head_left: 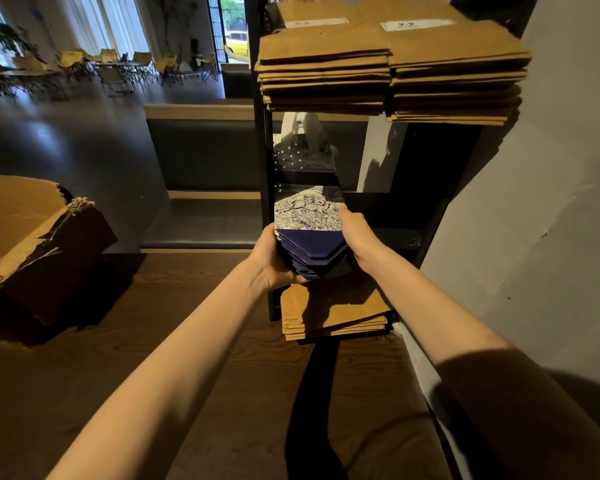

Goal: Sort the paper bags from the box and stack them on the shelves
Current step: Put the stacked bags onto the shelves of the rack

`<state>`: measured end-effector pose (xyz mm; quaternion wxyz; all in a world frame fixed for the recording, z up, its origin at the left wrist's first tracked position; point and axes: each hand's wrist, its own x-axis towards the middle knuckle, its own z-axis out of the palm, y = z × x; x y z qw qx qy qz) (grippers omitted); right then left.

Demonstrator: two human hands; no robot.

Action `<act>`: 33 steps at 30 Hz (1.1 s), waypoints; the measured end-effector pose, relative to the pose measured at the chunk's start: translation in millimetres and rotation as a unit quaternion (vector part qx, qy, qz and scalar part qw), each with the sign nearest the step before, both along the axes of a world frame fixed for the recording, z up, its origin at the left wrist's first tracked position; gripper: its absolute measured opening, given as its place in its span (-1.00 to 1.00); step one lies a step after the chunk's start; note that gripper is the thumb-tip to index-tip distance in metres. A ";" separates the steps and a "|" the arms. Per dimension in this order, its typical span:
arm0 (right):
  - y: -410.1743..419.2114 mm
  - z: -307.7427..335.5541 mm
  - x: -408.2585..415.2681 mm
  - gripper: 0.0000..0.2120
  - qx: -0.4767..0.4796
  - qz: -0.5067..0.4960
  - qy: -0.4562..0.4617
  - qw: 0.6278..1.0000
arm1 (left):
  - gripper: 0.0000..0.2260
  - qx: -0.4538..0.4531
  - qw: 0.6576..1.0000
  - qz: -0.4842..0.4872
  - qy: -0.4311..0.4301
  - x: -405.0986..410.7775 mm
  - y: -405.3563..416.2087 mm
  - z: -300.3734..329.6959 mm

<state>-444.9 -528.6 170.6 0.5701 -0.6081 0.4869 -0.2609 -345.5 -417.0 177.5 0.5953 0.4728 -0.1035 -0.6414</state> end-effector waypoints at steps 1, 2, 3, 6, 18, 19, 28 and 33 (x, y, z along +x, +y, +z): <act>0.7 0.8 1.0 -0.42 0.003 0.003 0.000 1.000 | -0.63 -0.015 1.000 0.011 0.026 -0.4 -0.3 0.8; 3.0 3.4 1.5 -0.43 0.005 0.003 0.002 1.000 | -0.65 -0.032 0.998 0.018 0.058 -1.4 -0.2 1.3; 4.6 5.2 1.7 -0.45 0.003 0.004 0.006 1.000 | -0.66 -0.043 0.996 0.025 0.079 -1.4 -1.0 -0.4; 2.8 3.2 -0.4 -0.42 -0.002 0.018 0.008 1.000 | -0.67 -0.046 0.993 0.039 0.106 -0.3 -0.9 -5.5; 14.6 -15.7 -57.4 -0.56 -0.020 -0.014 -0.028 0.999 | -0.70 0.013 0.998 0.066 0.003 6.7 21.9 -40.5; 17.6 -20.3 -64.2 -0.58 -0.027 -0.022 -0.024 0.999 | -0.72 0.023 0.998 0.060 -0.009 6.1 24.0 -47.1; 30.0 -81.5 -108.1 -0.67 -0.116 -0.095 0.085 0.985 | -0.88 0.051 0.974 0.080 -0.204 -16.8 40.3 -89.0; 31.7 -116.4 -111.1 -0.65 -0.168 -0.083 0.157 0.970 | -0.78 0.038 0.898 0.032 -0.438 -12.6 35.5 -129.2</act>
